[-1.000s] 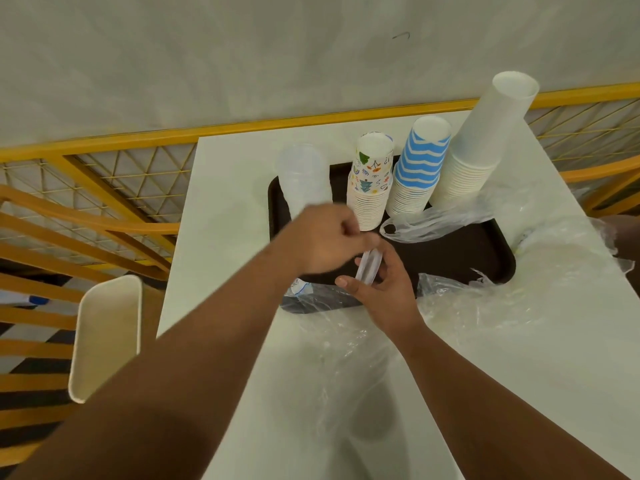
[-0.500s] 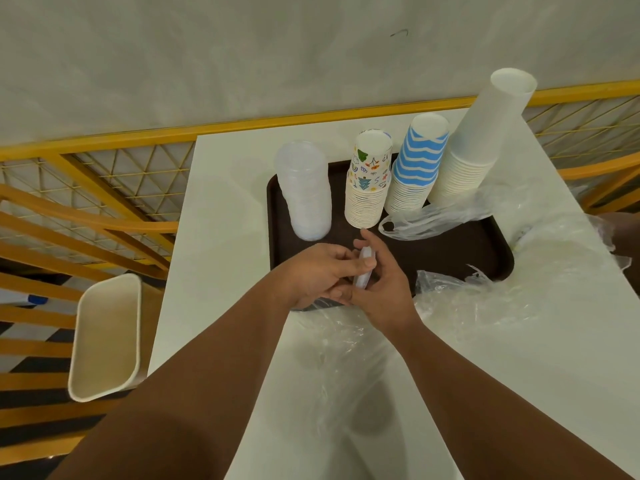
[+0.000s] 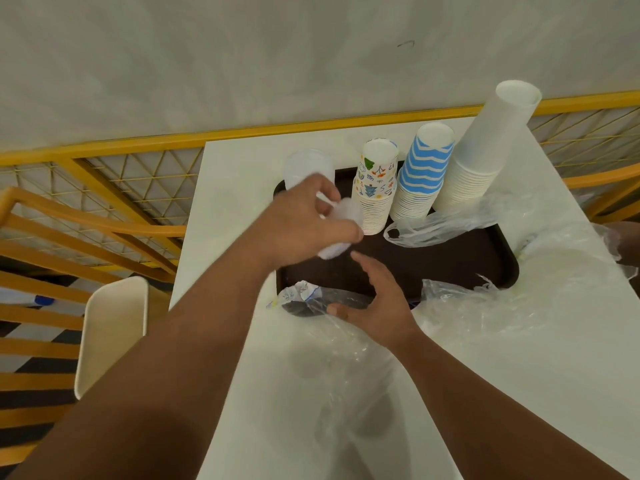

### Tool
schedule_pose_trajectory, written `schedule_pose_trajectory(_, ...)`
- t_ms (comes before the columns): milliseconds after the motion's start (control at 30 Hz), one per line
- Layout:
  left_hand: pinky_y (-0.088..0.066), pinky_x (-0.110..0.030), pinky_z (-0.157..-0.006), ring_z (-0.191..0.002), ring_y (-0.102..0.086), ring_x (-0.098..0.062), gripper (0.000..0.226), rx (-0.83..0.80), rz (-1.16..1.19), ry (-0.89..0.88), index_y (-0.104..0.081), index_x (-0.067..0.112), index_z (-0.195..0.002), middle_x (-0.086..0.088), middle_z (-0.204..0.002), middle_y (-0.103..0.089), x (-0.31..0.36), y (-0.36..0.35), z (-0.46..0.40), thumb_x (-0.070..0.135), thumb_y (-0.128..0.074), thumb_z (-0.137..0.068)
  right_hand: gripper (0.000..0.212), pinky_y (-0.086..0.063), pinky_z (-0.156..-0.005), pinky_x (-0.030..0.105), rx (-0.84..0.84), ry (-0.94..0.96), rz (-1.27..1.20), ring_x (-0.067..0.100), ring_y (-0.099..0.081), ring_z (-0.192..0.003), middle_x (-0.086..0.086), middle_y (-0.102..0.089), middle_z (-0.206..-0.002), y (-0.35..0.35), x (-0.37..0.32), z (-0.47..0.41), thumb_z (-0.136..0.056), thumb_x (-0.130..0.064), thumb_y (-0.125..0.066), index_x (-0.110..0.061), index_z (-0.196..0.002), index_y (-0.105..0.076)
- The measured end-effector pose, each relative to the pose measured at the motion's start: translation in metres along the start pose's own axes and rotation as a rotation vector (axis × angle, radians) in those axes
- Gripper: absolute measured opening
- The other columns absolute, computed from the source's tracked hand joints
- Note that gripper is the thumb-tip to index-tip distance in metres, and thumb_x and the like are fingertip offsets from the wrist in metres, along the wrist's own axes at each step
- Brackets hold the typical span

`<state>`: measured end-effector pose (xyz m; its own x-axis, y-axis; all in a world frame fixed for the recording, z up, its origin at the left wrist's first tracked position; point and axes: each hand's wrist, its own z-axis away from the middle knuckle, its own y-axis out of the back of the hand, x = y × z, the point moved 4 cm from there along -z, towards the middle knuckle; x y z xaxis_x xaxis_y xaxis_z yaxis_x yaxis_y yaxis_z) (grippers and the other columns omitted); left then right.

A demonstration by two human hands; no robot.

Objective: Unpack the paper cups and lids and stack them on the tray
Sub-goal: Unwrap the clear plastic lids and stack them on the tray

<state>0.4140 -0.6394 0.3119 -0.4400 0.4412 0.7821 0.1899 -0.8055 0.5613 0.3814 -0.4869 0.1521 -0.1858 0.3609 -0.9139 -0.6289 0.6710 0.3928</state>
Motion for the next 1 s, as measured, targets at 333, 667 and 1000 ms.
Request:
schedule_pose_trajectory(333,-0.039,-0.028,-0.072,-0.092,-0.050,-0.018,0.058,0.313,-0.502,-0.226,-0.053,0.018,-0.122,0.000,-0.105,-0.057,0.014,0.054,-0.058,0.034,-0.076,-0.071,0.040,-0.027,-0.116,0.045,-0.050,0.107,0.550,0.017,-0.045,-0.129,-0.010,-0.067,-0.120,-0.012,0.010,-0.005,-0.080,-0.042,-0.073,-0.031,-0.118,-0.068)
schedule_pose_trajectory(667,-0.038,-0.028,-0.076,-0.099,-0.050,-0.018,0.047,0.197,-0.559,-0.217,-0.057,0.020,-0.120,-0.002,-0.118,-0.056,0.002,0.041,-0.082,0.032,-0.072,-0.077,0.040,-0.023,-0.118,0.044,-0.117,0.042,0.559,0.014,-0.039,-0.135,-0.013,-0.062,-0.127,-0.011,0.006,-0.006,-0.085,-0.047,-0.067,-0.034,-0.123,-0.065)
schedule_pose_trajectory(1000,-0.034,-0.029,-0.098,-0.128,-0.044,-0.022,0.051,0.207,-0.583,-0.261,-0.061,0.015,-0.121,-0.006,-0.139,-0.050,-0.002,0.039,-0.076,0.039,-0.077,-0.078,0.036,-0.017,-0.119,0.041,-0.155,0.017,0.595,0.013,-0.032,-0.139,-0.013,-0.054,-0.137,-0.010,0.003,-0.005,-0.090,-0.048,-0.061,-0.035,-0.123,-0.066)
